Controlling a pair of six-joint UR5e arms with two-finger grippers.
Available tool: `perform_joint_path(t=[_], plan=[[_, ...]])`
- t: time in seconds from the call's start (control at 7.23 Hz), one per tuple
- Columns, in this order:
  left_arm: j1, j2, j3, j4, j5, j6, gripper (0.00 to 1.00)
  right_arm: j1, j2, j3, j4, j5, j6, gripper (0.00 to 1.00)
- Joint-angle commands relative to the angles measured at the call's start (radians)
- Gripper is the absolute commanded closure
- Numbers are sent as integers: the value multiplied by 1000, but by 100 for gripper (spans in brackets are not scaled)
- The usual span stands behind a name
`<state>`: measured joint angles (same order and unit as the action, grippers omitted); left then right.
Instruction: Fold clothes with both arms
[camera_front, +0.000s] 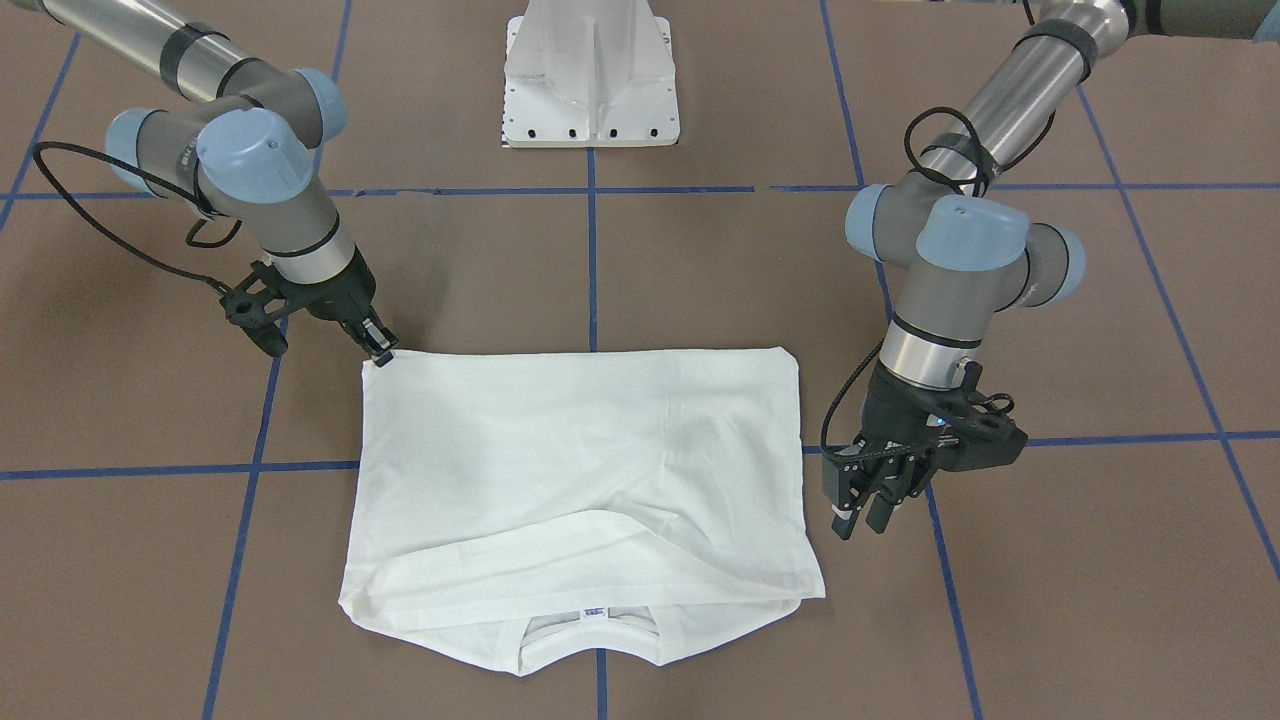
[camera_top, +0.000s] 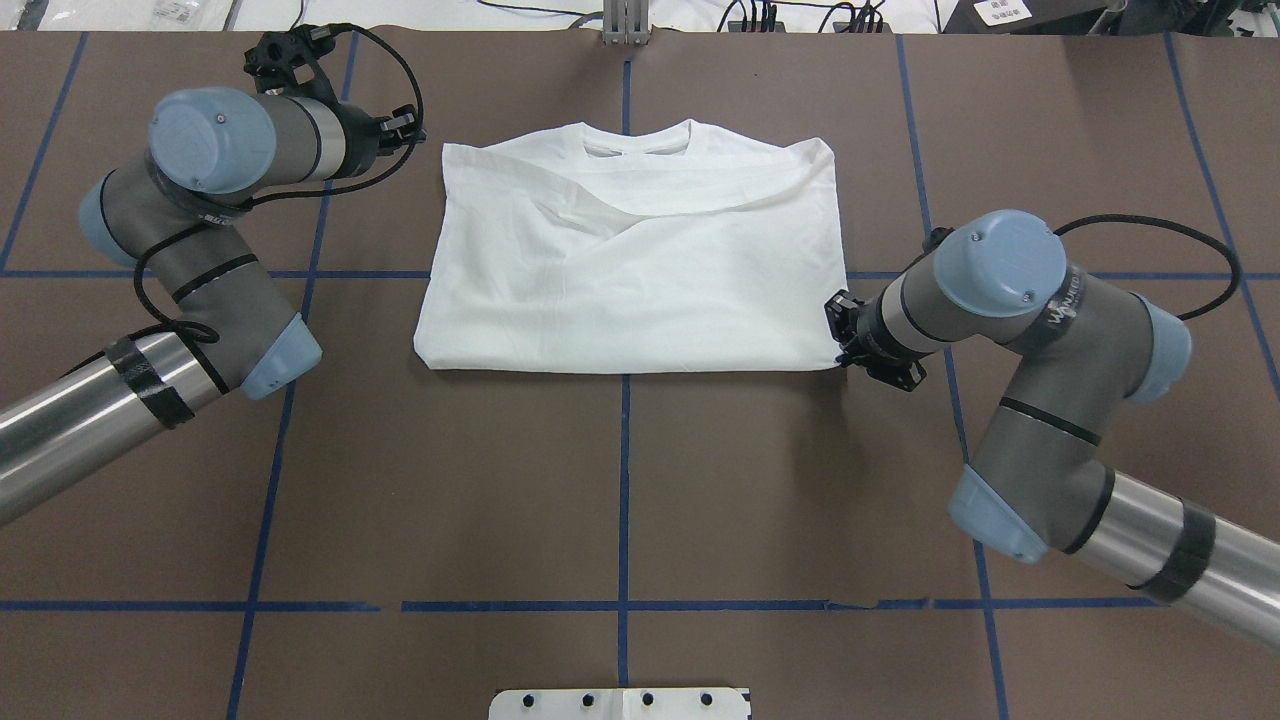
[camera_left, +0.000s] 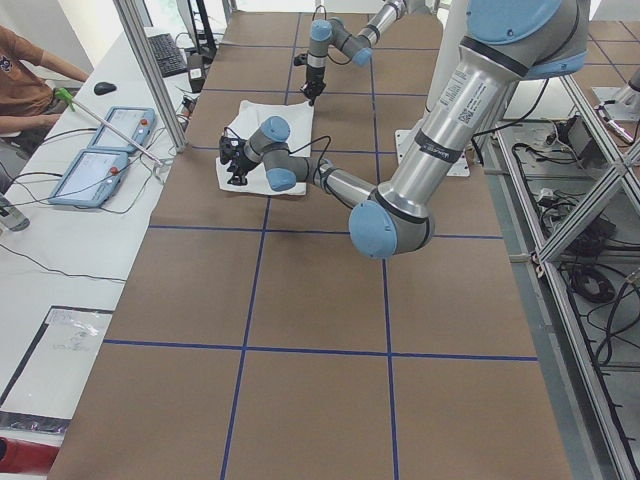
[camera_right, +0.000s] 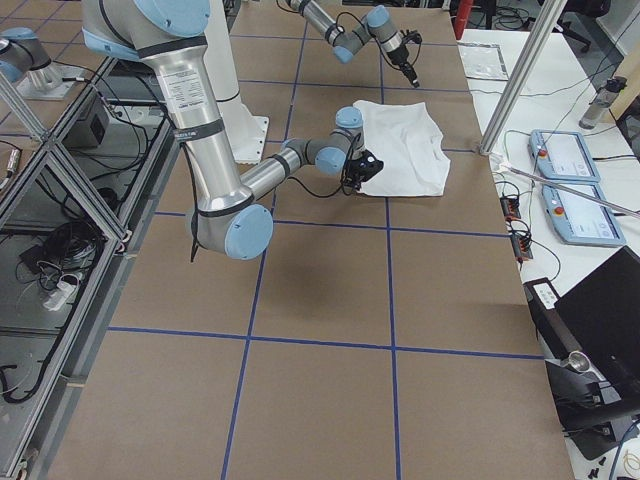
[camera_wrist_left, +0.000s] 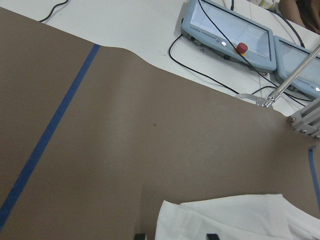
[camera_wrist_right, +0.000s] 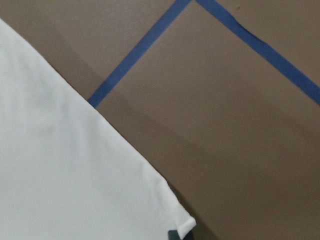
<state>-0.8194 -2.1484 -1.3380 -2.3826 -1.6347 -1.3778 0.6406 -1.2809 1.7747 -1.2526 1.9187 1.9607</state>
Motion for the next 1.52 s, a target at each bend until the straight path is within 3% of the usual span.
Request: perform_joint_path(t=[0.0,0.28,0.42,0.55,0.69,0.83,0.97,1.11,1.25,1.38], plan=[[0,55,-128,9,-87,-9,50,-56,-223,256,-5,93,15,100],[0,135,-292,14,-175,-32,42,-244,-333,420,-5,112,151,100],[2,180,-378,16,-241,-140,36,-347,-365,463,-5,120,188,100],[12,230,-450,22,-304,-182,13,-436,-412,494,-5,120,197,100],[41,242,-476,22,-324,-213,0,-513,-440,496,-5,117,222,77],[122,257,-509,23,-314,-265,0,-569,-446,499,-5,105,275,1],[176,257,-536,78,-314,-399,0,-543,-443,515,-5,102,277,0],[246,251,-538,120,-309,-465,0,-398,-436,520,-4,103,270,0],[293,251,-518,121,-301,-493,3,-236,-337,437,-1,102,209,0],[357,237,-476,137,-275,-524,3,-85,-189,310,1,102,26,0]])
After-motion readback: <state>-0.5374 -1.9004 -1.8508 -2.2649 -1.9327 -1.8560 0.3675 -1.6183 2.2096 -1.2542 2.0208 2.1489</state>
